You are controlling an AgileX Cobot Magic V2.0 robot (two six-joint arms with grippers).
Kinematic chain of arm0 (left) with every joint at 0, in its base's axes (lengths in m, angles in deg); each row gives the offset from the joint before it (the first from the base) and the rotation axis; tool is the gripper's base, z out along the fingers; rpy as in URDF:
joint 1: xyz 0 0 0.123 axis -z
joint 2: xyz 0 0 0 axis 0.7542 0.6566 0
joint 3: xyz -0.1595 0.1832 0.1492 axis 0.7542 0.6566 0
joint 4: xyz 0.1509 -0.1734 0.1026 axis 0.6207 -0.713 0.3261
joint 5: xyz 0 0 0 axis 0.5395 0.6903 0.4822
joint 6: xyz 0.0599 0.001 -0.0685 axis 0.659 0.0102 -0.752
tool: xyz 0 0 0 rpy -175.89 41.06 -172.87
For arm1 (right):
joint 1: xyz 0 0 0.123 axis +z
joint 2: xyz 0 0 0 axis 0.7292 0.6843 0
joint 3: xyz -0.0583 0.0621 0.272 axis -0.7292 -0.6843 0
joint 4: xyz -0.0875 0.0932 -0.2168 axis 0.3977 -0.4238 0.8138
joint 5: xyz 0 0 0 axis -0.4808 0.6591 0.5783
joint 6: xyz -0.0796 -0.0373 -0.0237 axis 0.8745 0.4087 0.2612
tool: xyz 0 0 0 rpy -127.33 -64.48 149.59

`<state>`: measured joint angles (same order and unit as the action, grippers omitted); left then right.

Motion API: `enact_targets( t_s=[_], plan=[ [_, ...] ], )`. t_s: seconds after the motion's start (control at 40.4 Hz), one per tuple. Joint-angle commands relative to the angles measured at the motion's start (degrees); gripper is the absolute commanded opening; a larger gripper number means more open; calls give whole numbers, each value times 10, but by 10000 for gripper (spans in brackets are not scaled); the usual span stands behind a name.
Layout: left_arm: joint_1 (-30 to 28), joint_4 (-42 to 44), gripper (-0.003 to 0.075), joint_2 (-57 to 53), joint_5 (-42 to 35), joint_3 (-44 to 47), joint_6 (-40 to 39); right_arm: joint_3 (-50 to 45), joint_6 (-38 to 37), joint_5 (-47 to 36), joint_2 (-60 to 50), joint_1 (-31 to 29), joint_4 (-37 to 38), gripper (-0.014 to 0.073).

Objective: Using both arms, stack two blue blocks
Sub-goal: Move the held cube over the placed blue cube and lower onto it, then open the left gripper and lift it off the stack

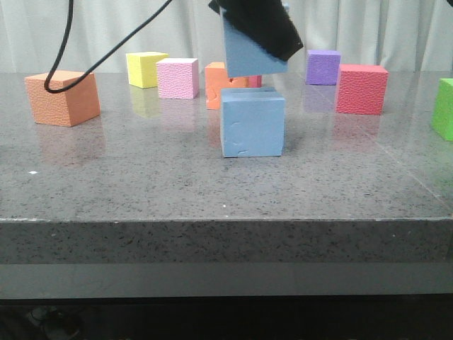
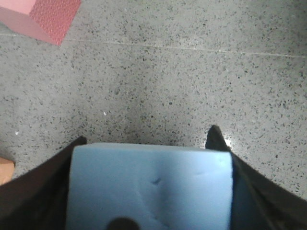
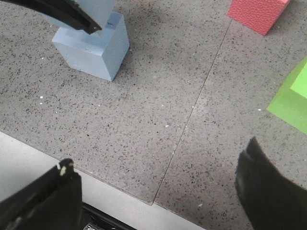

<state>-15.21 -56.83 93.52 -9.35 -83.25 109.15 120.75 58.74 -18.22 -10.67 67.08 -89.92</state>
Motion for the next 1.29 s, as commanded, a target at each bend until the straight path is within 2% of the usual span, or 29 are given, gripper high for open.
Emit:
enact_targets(
  t_s=[0.0,0.347,0.594,1.04,1.263],
  plan=[
    [2,-17,417,-32,20,-7,-8,13,4,-30,-5,-2,3,652],
    [4,-16,419,-32,20,8,-4,13,4,-30,-5,-2,3,652],
    [4,-15,551,-32,20,8,-4,13,4,-30,-5,-2,3,652],
    [4,-19,565,-38,20,2,-4,13,4,-30,-5,-2,3,652],
    [4,-22,614,-44,9,-31,-26,13,4,-30,-5,-2,3,652]
  ],
)
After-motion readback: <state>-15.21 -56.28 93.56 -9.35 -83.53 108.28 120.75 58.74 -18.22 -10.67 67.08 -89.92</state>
